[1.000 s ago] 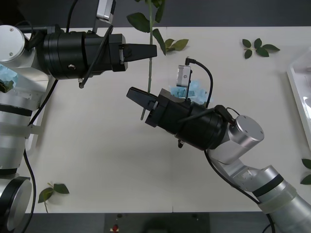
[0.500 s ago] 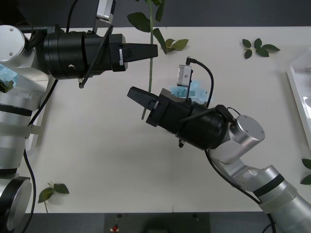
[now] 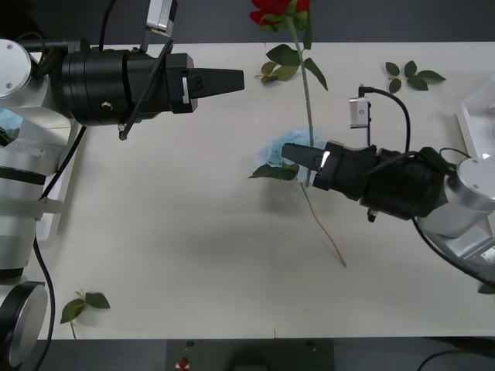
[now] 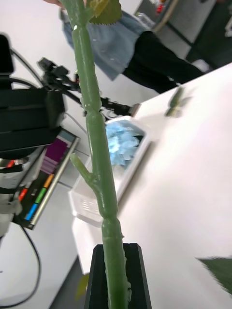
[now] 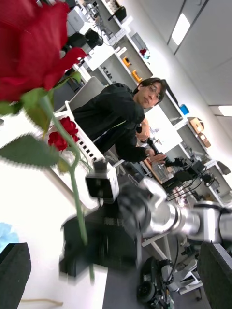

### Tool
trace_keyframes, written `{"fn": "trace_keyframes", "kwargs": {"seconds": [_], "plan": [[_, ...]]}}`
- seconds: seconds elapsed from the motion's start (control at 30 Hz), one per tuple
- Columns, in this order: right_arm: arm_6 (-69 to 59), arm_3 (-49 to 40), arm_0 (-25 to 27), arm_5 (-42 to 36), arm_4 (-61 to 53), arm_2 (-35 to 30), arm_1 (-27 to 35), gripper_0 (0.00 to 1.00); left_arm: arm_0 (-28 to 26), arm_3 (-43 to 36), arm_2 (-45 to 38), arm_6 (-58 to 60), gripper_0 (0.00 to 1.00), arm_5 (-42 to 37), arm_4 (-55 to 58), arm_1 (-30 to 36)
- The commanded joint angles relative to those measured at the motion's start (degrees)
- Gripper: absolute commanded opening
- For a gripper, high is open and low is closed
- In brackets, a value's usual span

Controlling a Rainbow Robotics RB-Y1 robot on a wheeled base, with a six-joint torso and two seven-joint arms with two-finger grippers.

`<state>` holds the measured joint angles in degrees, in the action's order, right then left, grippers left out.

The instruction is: Put the red flowers into the right box and the blue flowers into the left box

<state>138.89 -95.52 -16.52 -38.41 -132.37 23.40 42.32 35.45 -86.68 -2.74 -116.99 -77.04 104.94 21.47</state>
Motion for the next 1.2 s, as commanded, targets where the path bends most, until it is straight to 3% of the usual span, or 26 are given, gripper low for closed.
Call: {"fn": "trace_keyframes", "kwargs": {"seconds": [0.03,0.13,0.27,0.5,0.83,1.2], "plan": [[-9.1,-1.9,-0.8,0.0,-0.8,-2.2,10.7,0.0,-0.8,-2.0,-2.3,-0.3,1.0,-2.7,0.4,3.9],[-13.3,-1.6,-0.8,0.3,-1.6,-2.2,19.5,0.0,-1.0,-2.0,-3.9,-1.1,1.0,-5.2,-0.5,6.2],[-15.9,2.4,-0.8,-1.1,-1.4,-2.2,26.5,0.0,-1.1,-1.9,-6.0,-4.0,1.0,-8.5,-2.3,8.7],[-15.1,14.4,-0.9,-7.1,2.4,-2.7,34.0,0.0,-2.2,-1.8,-7.4,-13.9,1.0,-10.6,-5.7,13.3],[-13.6,25.3,-0.8,-7.3,12.9,-4.1,37.7,0.0,-4.2,-1.8,-7.4,-26.3,1.0,-10.4,-9.8,20.0],[-3.3,36.7,-0.4,-4.2,12.9,-4.2,37.1,0.0,-5.1,1.2,-7.2,-38.0,1.0,-9.9,-9.8,27.6]]}}
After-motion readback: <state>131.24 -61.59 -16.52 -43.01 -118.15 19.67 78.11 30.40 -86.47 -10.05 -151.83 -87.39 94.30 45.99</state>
